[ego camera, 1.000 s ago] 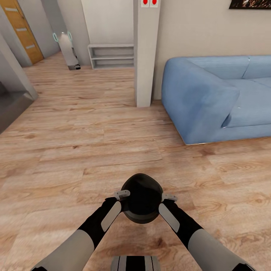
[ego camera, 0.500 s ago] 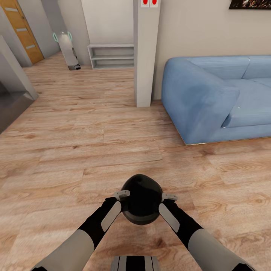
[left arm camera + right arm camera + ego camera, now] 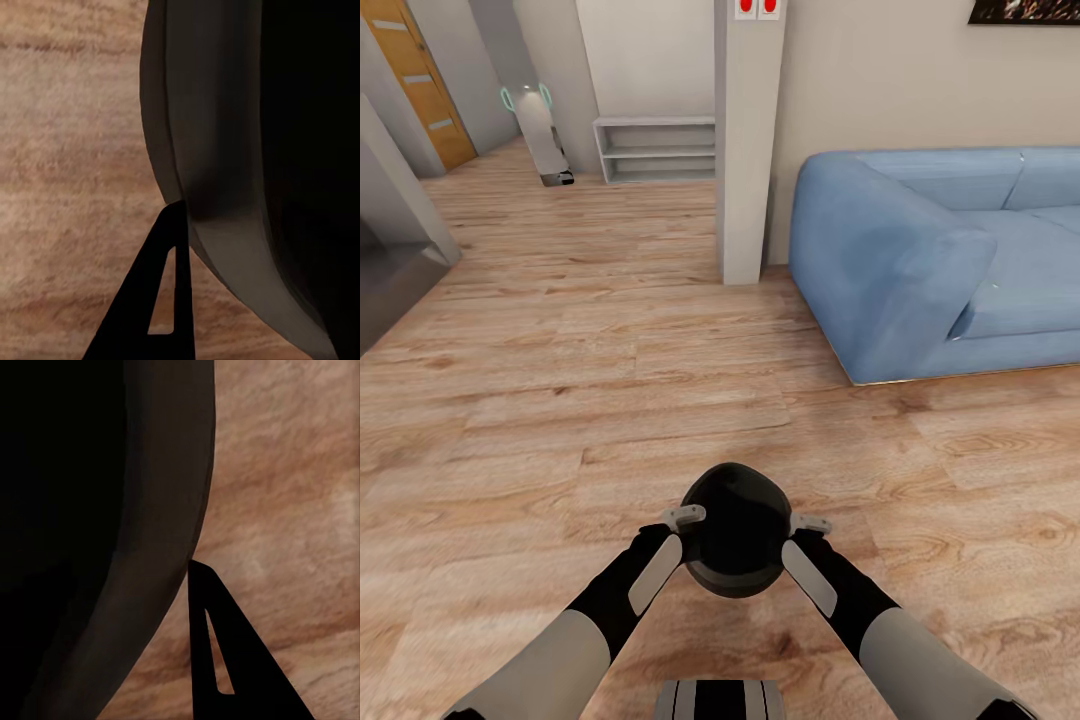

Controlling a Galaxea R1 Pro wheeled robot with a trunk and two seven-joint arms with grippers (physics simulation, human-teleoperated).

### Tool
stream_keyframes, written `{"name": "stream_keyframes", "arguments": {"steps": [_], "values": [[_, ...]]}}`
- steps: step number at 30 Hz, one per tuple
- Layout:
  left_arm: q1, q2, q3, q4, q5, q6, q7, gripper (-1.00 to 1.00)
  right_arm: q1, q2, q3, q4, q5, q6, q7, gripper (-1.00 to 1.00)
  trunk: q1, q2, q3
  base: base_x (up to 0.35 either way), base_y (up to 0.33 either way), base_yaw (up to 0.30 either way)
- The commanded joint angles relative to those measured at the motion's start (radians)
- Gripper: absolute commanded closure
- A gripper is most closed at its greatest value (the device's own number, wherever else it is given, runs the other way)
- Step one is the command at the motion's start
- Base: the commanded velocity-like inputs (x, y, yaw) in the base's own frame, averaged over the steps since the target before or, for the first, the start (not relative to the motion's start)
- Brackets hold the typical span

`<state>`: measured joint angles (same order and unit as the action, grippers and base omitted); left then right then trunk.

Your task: Place each of the two pumpkins and all three candles from the living room inside a cabinet in the living room (use any cabinet), then make sure every cabinet is closed, and position the cauldron so it is next to a table in the living room.

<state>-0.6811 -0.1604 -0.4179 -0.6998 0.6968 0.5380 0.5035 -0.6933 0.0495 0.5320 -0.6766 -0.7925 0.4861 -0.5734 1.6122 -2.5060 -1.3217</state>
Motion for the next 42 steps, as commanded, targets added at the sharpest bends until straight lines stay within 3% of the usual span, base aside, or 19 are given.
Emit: {"name": "stream_keyframes", "arguments": {"steps": [1,18,42], "values": [[-0.001,0.001,-0.004,-0.001,0.003,0.004,0.010,1.00,-0.001,0.000,0.005,-0.001,-0.017,-0.001,-0.007,1.00,0.000,0.000,-0.001,0.000,0.000,0.000],[-0.001,0.002,-0.004,-0.001,0.001,0.004,0.010,1.00,0.000,-0.001,0.005,-0.001,-0.017,-0.001,-0.007,1.00,0.000,0.000,-0.001,0.000,0.000,0.000],[-0.001,0.002,-0.004,-0.001,0.001,0.004,0.010,1.00,-0.001,-0.001,0.002,-0.003,-0.017,-0.002,-0.006,1.00,-0.011,0.005,0.092,0.000,0.000,0.000]]}}
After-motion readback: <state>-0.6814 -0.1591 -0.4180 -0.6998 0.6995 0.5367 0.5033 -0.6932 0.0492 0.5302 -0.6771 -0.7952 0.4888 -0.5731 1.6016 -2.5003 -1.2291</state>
